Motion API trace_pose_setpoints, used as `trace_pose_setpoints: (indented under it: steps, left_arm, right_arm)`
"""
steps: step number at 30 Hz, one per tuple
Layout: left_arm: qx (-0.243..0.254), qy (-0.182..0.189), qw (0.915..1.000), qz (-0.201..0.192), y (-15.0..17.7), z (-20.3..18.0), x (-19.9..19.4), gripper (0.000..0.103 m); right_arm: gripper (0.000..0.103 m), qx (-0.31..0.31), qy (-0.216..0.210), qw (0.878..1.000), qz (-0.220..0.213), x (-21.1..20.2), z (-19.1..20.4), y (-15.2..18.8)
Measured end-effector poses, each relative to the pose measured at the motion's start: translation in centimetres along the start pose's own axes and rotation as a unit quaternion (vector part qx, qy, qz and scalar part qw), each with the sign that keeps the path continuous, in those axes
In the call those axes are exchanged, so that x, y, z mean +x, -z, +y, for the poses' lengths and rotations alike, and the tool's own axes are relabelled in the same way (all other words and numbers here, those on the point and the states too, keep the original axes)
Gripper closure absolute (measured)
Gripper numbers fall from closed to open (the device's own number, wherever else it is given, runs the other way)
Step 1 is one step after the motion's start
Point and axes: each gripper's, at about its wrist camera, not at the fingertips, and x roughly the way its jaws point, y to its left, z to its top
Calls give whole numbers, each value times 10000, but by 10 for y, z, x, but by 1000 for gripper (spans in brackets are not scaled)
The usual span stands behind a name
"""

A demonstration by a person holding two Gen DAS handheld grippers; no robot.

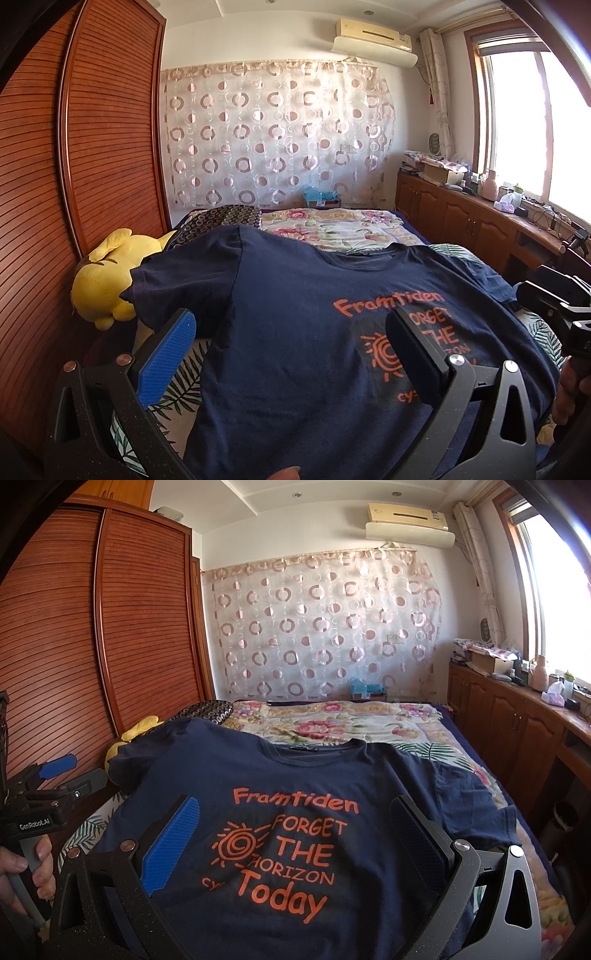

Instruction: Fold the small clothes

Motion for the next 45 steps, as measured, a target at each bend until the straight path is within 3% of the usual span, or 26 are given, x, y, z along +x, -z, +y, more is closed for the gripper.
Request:
trace_pose_setpoints:
  steps: [1,9,18,23,30,38,40,45]
  left_arm:
    - [11,6,10000,-25,-1,-13,-2,0]
    - [-105,-151,9995,245,8,37,18,0]
    - [-11,-183,9988,445,10,56,32,0]
    - [-81,-212,9983,528,6,91,44,1]
    - [-376,-231,9955,834,-7,142,74,25]
    - [-655,-247,9929,962,-24,168,106,54]
    - [-675,-236,9923,1016,-25,171,113,59]
    - [-704,-348,9883,1306,-24,180,134,59]
  right_arm:
    - [0,-20,-27,10000,36,3,1,0]
    - [0,-288,-216,9989,306,23,14,0]
    - [0,-528,-463,9956,624,52,19,-1]
    - [0,-656,-632,9927,789,64,23,-5]
    - [0,-799,-930,9883,910,74,24,-14]
    - [0,-783,-1227,9839,1032,82,24,-24]
    - [0,-809,-1267,9832,1039,81,23,-23]
    - [0,-881,-1262,9825,1046,84,27,-19]
